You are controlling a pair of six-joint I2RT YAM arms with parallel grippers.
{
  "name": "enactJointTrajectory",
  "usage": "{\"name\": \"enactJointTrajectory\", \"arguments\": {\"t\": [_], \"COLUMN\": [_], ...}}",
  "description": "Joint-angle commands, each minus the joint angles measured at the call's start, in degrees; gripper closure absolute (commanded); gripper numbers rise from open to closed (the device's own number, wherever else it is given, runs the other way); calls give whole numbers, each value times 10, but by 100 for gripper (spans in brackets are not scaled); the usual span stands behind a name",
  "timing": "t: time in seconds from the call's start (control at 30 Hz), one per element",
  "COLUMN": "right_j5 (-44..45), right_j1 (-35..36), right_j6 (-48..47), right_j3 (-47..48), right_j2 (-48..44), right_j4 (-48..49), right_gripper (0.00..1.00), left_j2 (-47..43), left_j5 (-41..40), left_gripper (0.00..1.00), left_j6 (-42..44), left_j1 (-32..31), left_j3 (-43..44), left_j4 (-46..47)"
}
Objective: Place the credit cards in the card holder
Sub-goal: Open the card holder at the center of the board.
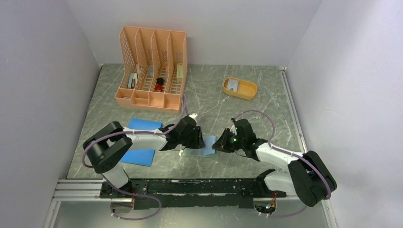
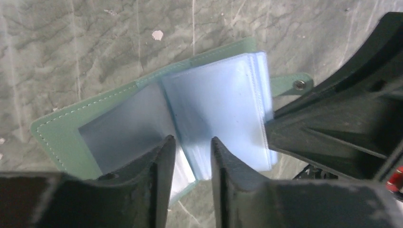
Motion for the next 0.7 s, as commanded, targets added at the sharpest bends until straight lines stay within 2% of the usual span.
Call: {"name": "enactJointTrajectory", "arguments": {"t": [0.0, 0.2, 0.33, 0.53, 0.67], "right_j5": [-13, -21, -17, -8, -6], "right_j1": [4, 18, 33, 61, 75], "right_j6": [2, 4, 8, 13, 20], "right_j3": [15, 31, 46, 68, 75], "right_j2": [10, 34, 53, 86, 105], "right_j4": [27, 43, 50, 59, 69], "right_gripper": [82, 74, 69, 67, 60], "left_j2": [-51, -82, -81, -89, -92], "left_j5": [-10, -2, 1, -11, -21], "left_gripper": [56, 42, 40, 38, 38], "left_j6": [13, 28, 31, 32, 36], "left_j1": [-1, -1, -1, -1, -1], "left_j3": [7, 15, 17, 12, 13], "left_j4": [-46, -63, -68, -75, -84]}}
